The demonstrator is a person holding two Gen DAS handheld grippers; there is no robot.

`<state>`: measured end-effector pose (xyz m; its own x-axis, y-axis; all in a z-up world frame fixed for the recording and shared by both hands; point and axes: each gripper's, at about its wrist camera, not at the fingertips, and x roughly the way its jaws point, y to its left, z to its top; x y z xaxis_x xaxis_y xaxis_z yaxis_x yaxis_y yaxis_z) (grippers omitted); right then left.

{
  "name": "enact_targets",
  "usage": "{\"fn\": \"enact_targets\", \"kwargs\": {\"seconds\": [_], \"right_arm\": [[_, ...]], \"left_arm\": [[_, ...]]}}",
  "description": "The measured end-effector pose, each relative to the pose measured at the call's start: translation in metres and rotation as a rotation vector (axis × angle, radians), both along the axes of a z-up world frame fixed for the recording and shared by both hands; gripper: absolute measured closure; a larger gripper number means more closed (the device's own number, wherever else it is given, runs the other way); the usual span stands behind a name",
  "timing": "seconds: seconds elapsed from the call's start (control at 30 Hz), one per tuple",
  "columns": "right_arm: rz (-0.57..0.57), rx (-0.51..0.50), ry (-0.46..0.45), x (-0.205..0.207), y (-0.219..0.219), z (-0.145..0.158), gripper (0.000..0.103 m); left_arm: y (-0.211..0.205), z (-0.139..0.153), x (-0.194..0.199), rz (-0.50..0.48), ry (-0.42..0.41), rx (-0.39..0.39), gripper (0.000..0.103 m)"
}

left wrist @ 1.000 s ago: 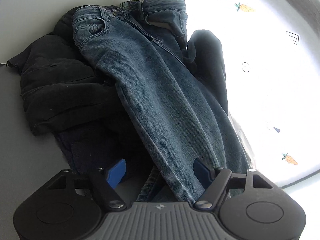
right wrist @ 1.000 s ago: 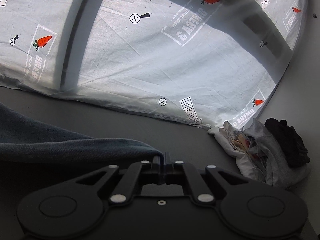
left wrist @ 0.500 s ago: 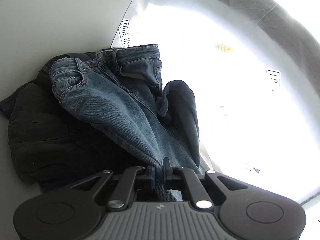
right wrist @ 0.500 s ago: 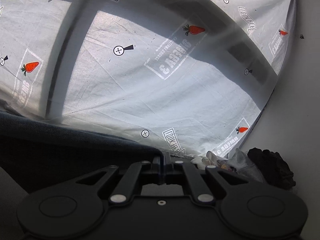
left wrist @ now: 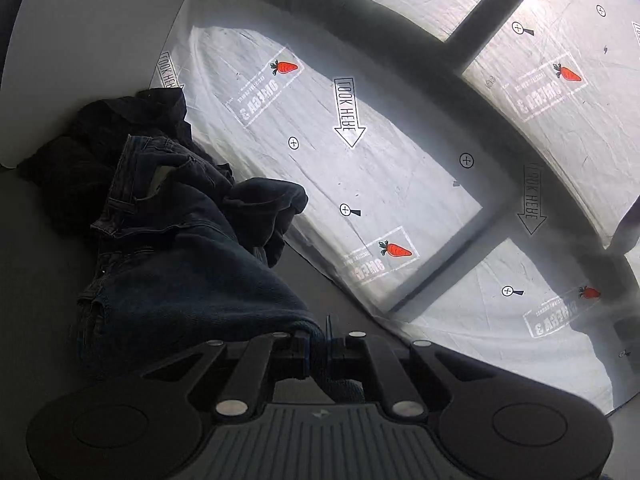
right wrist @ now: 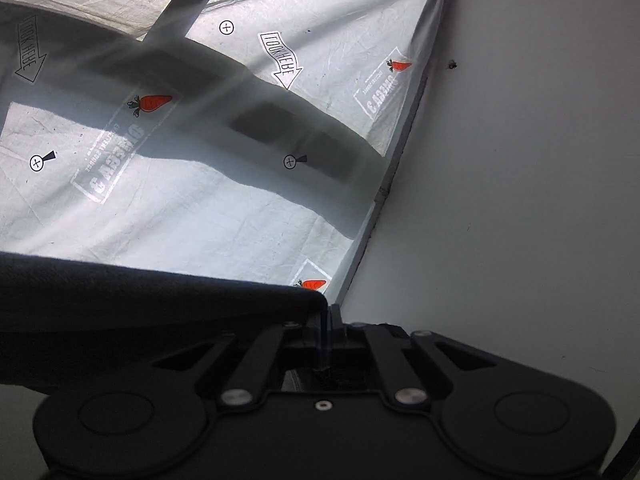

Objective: Fold clothes
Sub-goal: 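Lay the jeans flat on the table and open both grippers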

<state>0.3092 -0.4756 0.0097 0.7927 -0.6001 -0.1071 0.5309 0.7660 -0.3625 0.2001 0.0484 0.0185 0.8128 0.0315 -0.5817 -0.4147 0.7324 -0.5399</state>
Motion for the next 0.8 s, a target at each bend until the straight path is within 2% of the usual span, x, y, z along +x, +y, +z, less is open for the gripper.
{"fn": "enact_targets", "kwargs": {"seconds": [0.17,0.23,0.3,0.33,0.37,0.43,0.47,0.57,0.63,0.73,0.8], "right_arm": [[-0.113,0.187,0.190,-0.042,-0.056,-0.071,0.100],[-0.132,0.325,0.295,-0.053,-0.073,-0.106,0.098],[-0.180,0.424,0.384,-0.067,-0.081,-0.137,0.098],[-0.197,0.466,0.407,-0.076,-0.083,-0.148,0.097],[-0.214,0.509,0.430,-0.085,-0.084,-0.158,0.097],[-0.220,0.609,0.427,-0.103,-0.089,-0.169,0.096],[-0.222,0.660,0.426,-0.112,-0.092,-0.174,0.091],[-0.203,0.736,0.406,-0.131,-0.094,-0.179,0.082],[-0.171,0.801,0.386,-0.139,-0.092,-0.180,0.079],[-0.105,0.929,0.357,-0.142,-0.087,-0.178,0.067],[-0.059,1.015,0.337,-0.145,-0.083,-0.177,0.058]], "left_arm": [[-0.028,-0.100,-0.023,-0.069,0.339,-0.095,0.093],[-0.034,-0.132,-0.027,-0.088,0.450,-0.125,0.092],[-0.036,-0.141,-0.039,-0.093,0.468,-0.119,0.088],[-0.036,-0.141,-0.045,-0.090,0.466,-0.105,0.079],[-0.035,-0.140,-0.050,-0.085,0.461,-0.088,0.076],[-0.034,-0.140,-0.056,-0.067,0.450,-0.077,0.067],[-0.034,-0.140,-0.057,-0.058,0.446,-0.081,0.066],[-0.033,-0.139,-0.062,-0.043,0.442,-0.091,0.063],[-0.036,-0.139,-0.062,-0.052,0.445,-0.067,0.057],[-0.044,-0.137,-0.059,-0.075,0.467,-0.018,0.046],[-0.044,-0.137,-0.061,-0.088,0.460,-0.023,0.045]]}}
